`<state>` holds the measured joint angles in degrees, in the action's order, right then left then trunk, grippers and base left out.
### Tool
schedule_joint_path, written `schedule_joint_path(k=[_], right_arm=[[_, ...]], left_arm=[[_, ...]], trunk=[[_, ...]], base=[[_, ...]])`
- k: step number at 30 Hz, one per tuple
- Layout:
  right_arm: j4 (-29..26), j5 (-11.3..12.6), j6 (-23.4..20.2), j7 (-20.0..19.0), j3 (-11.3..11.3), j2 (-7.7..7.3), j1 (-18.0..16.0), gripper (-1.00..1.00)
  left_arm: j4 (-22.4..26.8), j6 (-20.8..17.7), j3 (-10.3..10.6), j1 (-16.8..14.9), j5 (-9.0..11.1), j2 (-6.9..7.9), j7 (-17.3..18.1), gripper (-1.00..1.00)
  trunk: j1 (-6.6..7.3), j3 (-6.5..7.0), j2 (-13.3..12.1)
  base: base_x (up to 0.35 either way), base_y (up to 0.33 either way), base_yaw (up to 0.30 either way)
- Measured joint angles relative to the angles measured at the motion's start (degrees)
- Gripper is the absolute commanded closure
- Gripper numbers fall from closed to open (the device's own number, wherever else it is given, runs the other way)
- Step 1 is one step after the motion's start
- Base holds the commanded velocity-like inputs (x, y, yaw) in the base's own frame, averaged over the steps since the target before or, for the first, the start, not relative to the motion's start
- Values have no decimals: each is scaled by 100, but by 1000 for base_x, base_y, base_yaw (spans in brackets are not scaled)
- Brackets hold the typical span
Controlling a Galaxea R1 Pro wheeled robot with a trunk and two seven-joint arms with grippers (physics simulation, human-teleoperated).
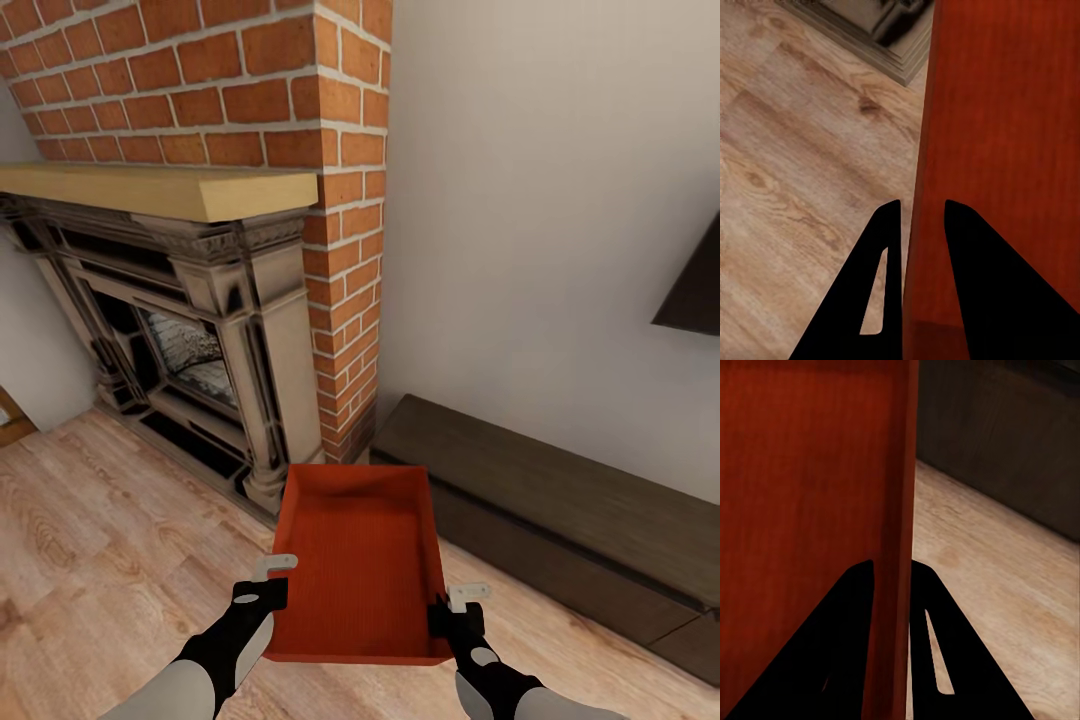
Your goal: Move the two storage containers from the living room to the garage. In the garage, place one container on the floor and stack the other container on top of it (either order is fine).
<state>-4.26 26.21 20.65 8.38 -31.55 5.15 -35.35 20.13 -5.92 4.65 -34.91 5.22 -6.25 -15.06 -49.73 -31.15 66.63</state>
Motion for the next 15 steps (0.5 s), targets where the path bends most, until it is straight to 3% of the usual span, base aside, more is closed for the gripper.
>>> schedule_joint_path(k=[6,15], right_arm=[[1,12,6,0,-9,0,0,100],[5,34,12,4,-25,4,0,100]], left_arm=[[2,2,2,0,-2,0,0,100],[3,1,2,-1,-4,1,0,100]], trunk=[[132,108,-241],[133,148,-242]], base=[[0,0,0],[0,0,0]])
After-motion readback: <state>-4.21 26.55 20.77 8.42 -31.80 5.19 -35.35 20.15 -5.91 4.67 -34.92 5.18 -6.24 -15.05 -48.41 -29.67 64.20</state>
